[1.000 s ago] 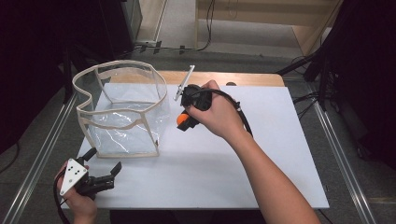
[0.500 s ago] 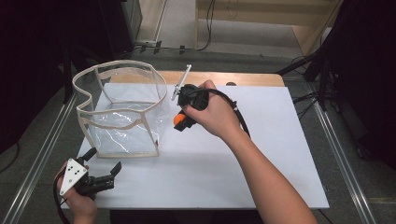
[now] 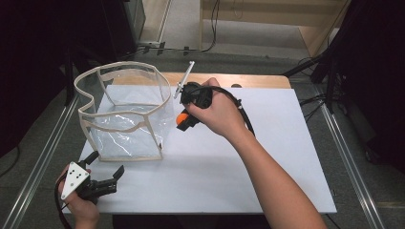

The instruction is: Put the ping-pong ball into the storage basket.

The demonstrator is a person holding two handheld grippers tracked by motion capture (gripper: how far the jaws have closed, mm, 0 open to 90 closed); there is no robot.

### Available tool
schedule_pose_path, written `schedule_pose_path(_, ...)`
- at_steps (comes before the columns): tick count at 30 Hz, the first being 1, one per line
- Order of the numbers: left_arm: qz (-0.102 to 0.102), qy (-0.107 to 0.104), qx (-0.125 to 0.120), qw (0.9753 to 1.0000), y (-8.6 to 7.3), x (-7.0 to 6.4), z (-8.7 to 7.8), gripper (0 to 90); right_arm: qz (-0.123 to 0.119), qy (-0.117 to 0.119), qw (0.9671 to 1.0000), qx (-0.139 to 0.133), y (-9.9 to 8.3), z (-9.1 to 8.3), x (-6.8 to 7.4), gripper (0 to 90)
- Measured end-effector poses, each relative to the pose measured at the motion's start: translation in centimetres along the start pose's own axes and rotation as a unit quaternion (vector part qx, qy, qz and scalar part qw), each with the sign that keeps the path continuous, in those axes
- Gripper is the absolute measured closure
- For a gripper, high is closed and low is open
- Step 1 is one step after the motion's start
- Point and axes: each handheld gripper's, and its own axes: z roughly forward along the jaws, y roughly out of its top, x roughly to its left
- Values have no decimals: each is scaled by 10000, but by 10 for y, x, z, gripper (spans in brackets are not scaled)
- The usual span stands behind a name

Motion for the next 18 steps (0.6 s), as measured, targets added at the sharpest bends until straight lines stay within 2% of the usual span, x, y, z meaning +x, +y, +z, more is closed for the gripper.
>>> schedule_pose_path(18, -35, -6, -15, 10000, 0, 0, 0, 0, -61, 29, 10000, -35, 18, -9, -2, 478)
